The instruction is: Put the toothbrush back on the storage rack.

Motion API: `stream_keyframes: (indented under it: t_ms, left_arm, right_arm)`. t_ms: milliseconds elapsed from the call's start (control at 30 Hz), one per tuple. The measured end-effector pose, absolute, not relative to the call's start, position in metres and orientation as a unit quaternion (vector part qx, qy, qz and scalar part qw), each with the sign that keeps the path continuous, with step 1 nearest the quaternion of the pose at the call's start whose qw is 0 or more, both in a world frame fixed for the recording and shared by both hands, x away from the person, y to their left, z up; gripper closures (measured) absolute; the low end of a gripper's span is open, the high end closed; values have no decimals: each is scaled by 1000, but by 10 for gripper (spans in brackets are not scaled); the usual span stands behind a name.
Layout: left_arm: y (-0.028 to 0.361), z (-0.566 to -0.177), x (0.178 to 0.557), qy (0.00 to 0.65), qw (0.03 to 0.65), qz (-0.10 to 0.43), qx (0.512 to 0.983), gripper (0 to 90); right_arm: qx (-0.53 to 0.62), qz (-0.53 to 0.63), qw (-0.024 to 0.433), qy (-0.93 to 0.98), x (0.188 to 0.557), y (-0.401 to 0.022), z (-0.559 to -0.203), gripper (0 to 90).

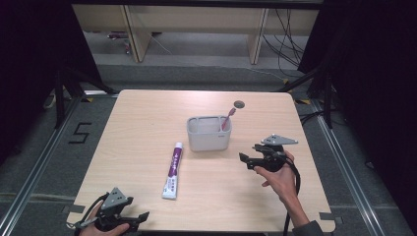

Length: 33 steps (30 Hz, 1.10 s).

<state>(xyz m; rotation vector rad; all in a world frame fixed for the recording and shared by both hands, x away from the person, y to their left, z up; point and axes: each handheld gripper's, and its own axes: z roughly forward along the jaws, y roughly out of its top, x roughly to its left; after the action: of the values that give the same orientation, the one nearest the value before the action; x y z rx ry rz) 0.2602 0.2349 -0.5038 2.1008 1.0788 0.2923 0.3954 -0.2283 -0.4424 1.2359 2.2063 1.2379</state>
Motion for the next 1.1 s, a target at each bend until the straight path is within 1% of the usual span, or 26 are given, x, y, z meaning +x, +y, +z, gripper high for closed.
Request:
stream_keyframes:
  t_ms: [33, 100, 133, 167, 200, 233, 267, 333, 400, 467, 533, 567, 633, 700, 733, 800, 867, 900, 933, 1000, 1067, 1100]
  left_arm:
    - [235, -504, 260, 421, 375, 115, 818, 197]
    - [235, -504, 260, 420, 374, 114, 819, 196]
    - [235, -504, 260, 421, 374, 117, 818, 196]
    - [235, -504, 260, 421, 373, 117, 818, 196]
    - [235, -504, 260, 421, 374, 117, 818, 197]
    - [235, -504, 260, 421, 373, 117, 818, 196]
    - [235, -504, 260, 421, 373, 117, 818, 197]
    - [235, -504, 260, 421, 373, 118, 819, 196]
    - [235, -504, 260, 421, 373, 118, 818, 197]
    - [235, -504, 260, 421, 372, 119, 818, 197]
    - [235, -504, 260, 421, 373, 119, 819, 197]
    - [235, -503, 260, 422, 373, 119, 818, 196]
    - [235, -503, 260, 422, 373, 119, 818, 197]
    - [235, -503, 260, 422, 372, 119, 818, 196]
    - [234, -503, 260, 422, 372, 122, 818, 197]
    - [234, -503, 260, 421, 376, 119, 817, 196]
    - [235, -503, 260, 420, 374, 121, 818, 196]
    - [234, -503, 260, 420, 376, 122, 817, 197]
    - [234, -503, 260, 420, 376, 122, 817, 196]
    - [234, -502, 261, 418, 372, 123, 820, 196]
    - [234, -501, 261, 419, 372, 122, 819, 196]
    - [234, -502, 261, 419, 374, 123, 818, 197]
  right_arm:
    - [440, 436, 155, 770, 393, -227, -445, 263]
    - [433, 428, 158, 777, 390, -230, -446, 263]
    - [444, 433, 144, 771, 388, -228, -448, 263]
    - [435, 432, 150, 776, 388, -230, -449, 264]
    - [442, 432, 143, 773, 386, -229, -450, 263]
    - [437, 426, 153, 777, 384, -231, -450, 263]
    - [443, 428, 142, 775, 382, -230, -450, 263]
    - [432, 426, 153, 780, 380, -232, -452, 264]
    - [442, 426, 138, 777, 376, -231, -454, 264]
    - [430, 425, 150, 782, 375, -233, -457, 264]
    - [433, 428, 144, 781, 372, -232, -460, 264]
    - [432, 420, 150, 784, 371, -233, -461, 264]
    - [448, 426, 130, 775, 367, -230, -464, 264]
    - [431, 423, 139, 785, 366, -234, -466, 264]
    - [438, 421, 131, 784, 364, -233, -465, 264]
    - [429, 421, 139, 787, 362, -234, -467, 264]
    - [440, 426, 126, 781, 358, -234, -467, 264]
    - [436, 421, 132, 784, 357, -235, -467, 264]
    - [440, 419, 124, 784, 355, -235, -468, 264]
    - [428, 415, 140, 790, 353, -237, -470, 264]
    - [435, 414, 127, 790, 348, -238, -472, 264]
    - [428, 417, 128, 792, 348, -238, -474, 264]
